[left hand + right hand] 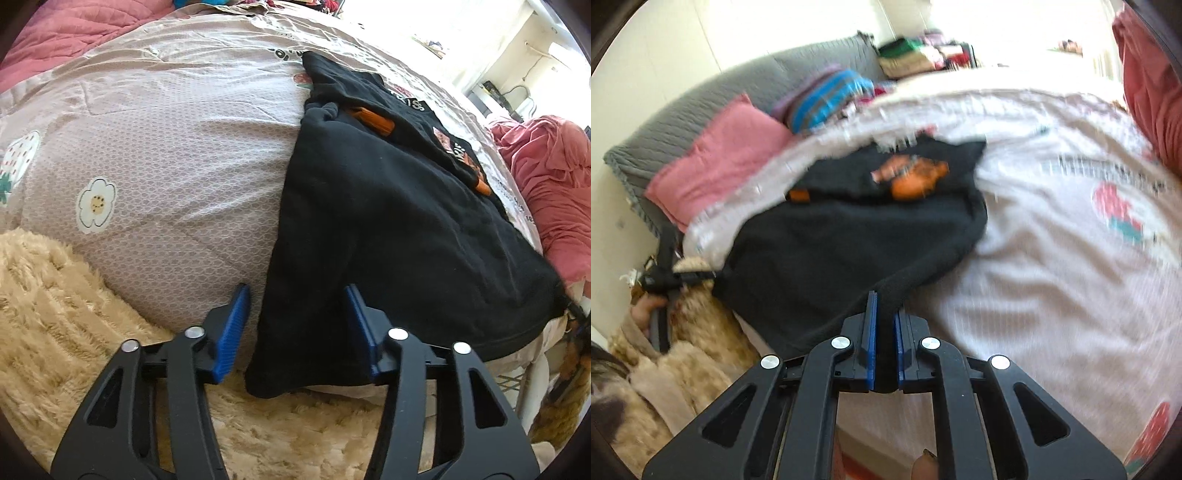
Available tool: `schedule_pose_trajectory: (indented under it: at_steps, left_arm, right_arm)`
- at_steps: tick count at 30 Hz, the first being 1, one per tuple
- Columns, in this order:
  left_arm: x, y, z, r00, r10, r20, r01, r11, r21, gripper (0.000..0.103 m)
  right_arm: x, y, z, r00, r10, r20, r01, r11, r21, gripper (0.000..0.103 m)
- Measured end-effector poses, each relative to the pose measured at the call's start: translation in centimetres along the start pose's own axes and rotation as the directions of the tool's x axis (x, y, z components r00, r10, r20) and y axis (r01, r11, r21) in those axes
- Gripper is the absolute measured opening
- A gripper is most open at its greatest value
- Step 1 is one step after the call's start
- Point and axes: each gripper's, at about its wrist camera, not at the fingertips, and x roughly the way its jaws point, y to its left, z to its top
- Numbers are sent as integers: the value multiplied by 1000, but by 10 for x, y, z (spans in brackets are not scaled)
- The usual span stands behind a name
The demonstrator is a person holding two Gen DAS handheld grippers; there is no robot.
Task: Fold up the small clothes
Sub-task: 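Close the right gripper on the hem while the left gripper closes on it too, then lift the hem with both grippers and fold it toward the collar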
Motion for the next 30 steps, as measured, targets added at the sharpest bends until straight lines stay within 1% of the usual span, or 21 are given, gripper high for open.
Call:
schedule_pose_trajectory:
  at_steps: [1, 2, 3, 4, 5, 6, 7, 9, 13, 15, 21, 25, 30]
  left_arm:
    - [0, 0, 0, 1000, -6, -1, 6, 1000, 0, 32]
    - [-1, -1, -1, 1000, -16, -3, 16, 1000, 5, 24]
    - [-2, -3, -2, 1000, -15, -5, 16, 1000, 12, 19]
    - [-3, -6, -3, 1000, -10, -4, 10, 1000, 27, 17]
    - [-4, -8, -4, 1000, -4, -2, 4, 999, 35, 13]
    - [-5, -10, -5, 1000, -4, 1, 4, 999, 40, 6]
    - [-6, -12, -5, 1000, -8, 3, 7, 999, 43, 4]
    - [-10, -14, -3, 1000, -16, 11, 16, 998, 54, 3]
    - [-23, -18, 5, 997, -63, 42, 61, 997, 57, 3]
    - [-32, -17, 13, 993, -94, 68, 91, 995, 41, 3]
    - [-51, -17, 34, 981, -147, 130, 145, 989, 28, 3]
    - [-63, -21, 47, 973, -164, 165, 161, 986, 31, 3]
    - [-76, -24, 66, 965, -160, 208, 154, 987, 43, 3]
  right_arm:
    - [-1, 0, 4, 1000, 2, 17, -2, 1000, -1, 7]
    - [-2, 0, 9, 999, 5, 33, -5, 1000, 1, 7]
    - [-2, 0, 13, 999, 10, 53, -11, 1000, 8, 7]
    - [0, 0, 15, 998, 13, 60, -13, 1000, 12, 7]
    - [0, 0, 17, 998, 15, 68, -17, 1000, 17, 7]
    - [1, 0, 20, 997, 20, 78, -21, 1000, 20, 7]
    - [2, 0, 22, 996, 22, 87, -24, 999, 21, 7]
    - [2, 0, 24, 994, 20, 104, -23, 999, 23, 7]
    - [-5, -6, 28, 989, 16, 150, -24, 998, 51, 7]
    - [-10, -9, 29, 985, 12, 171, -23, 998, 62, 7]
    - [-18, -16, 37, 975, 4, 222, -25, 995, 93, 7]
    - [-21, -19, 45, 965, 2, 263, -32, 994, 109, 7]
    - [-22, -19, 55, 954, -9, 300, -26, 993, 115, 7]
